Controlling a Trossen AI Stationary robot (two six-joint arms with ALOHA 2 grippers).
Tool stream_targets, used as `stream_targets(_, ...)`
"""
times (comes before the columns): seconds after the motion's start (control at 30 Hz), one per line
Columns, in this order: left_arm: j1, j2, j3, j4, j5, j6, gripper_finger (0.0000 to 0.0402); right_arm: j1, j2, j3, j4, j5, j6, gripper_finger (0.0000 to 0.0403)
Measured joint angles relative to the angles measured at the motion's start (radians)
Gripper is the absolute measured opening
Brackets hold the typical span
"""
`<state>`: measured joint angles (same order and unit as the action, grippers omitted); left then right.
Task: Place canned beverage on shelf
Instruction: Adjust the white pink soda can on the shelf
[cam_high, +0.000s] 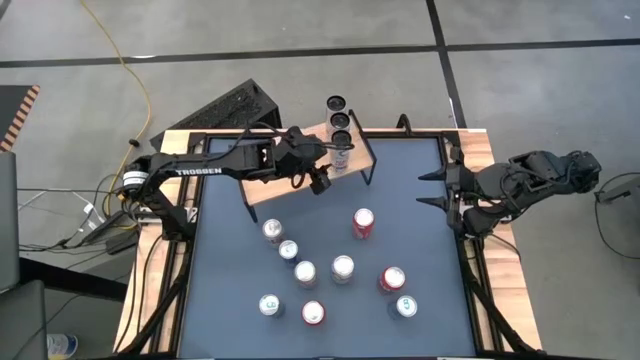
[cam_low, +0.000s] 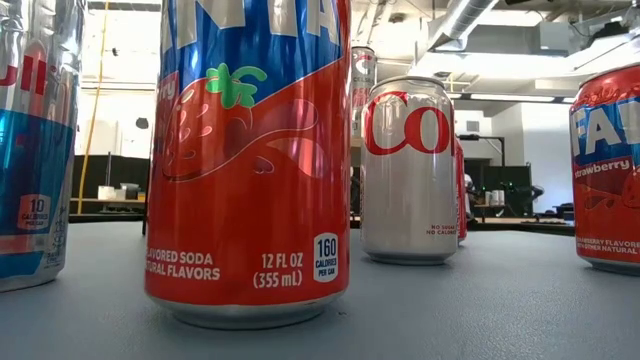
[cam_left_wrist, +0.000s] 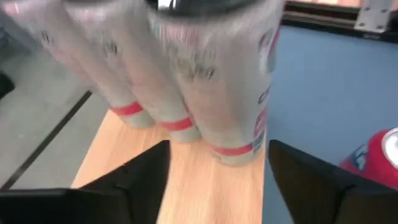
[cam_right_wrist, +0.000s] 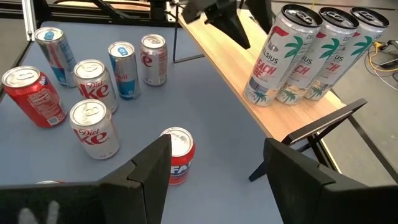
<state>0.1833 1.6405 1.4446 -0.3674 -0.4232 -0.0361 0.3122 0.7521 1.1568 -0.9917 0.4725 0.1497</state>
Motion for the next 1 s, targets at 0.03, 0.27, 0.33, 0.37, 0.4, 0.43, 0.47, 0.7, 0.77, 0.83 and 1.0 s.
stream_targets(0.03, 0.000, 0.000, -0.016, 0.021, -0.001, 0.000, 0.0218, 0.000, 0.000, 0.000, -0.001, 0.000, 0.000, 0.0240)
stream_targets(0.27, 0.019, 0.000, -0.112, 0.179, 0.051, -0.002, 0.0067, 0.000, 0.000, 0.000, -0.013, 0.000, 0.000, 0.0240)
stream_targets(0.33, 0.029, 0.002, -0.119, 0.183, 0.047, -0.004, 0.0035, 0.000, 0.000, 0.000, -0.012, 0.000, 0.000, 0.0240)
stream_targets(0.37, 0.033, 0.002, -0.121, 0.187, 0.049, -0.004, 0.0021, 0.000, 0.000, 0.000, -0.012, 0.000, 0.000, 0.0240)
stream_targets(0.4, 0.038, 0.002, -0.121, 0.191, 0.055, -0.004, 0.0011, 0.000, 0.000, 0.000, -0.012, 0.000, 0.000, 0.0240)
stream_targets(0.43, 0.042, 0.002, -0.121, 0.199, 0.066, -0.006, 0.0006, 0.000, 0.000, 0.000, -0.012, 0.000, 0.000, 0.0240)
stream_targets(0.47, 0.044, 0.002, -0.121, 0.209, 0.078, -0.006, 0.0004, 0.000, 0.000, 0.000, -0.012, 0.000, 0.000, 0.0240)
stream_targets(0.7, 0.045, 0.015, -0.121, 0.272, 0.131, -0.012, 0.0002, 0.000, 0.000, 0.000, -0.012, 0.000, -0.001, 0.0240)
stream_targets(0.77, 0.045, 0.030, -0.121, 0.277, 0.129, -0.012, 0.0001, 0.000, 0.000, 0.000, -0.013, 0.000, -0.001, 0.0240)
stream_targets(0.83, 0.046, 0.039, -0.121, 0.283, 0.128, -0.011, 0.0001, 0.000, 0.000, 0.000, -0.018, 0.000, 0.000, 0.0240)
stream_targets(1.0, 0.047, 0.048, -0.121, 0.257, 0.122, -0.012, 0.0000, 0.000, 0.000, 0.000, -0.026, 0.000, 0.007, 0.0240)
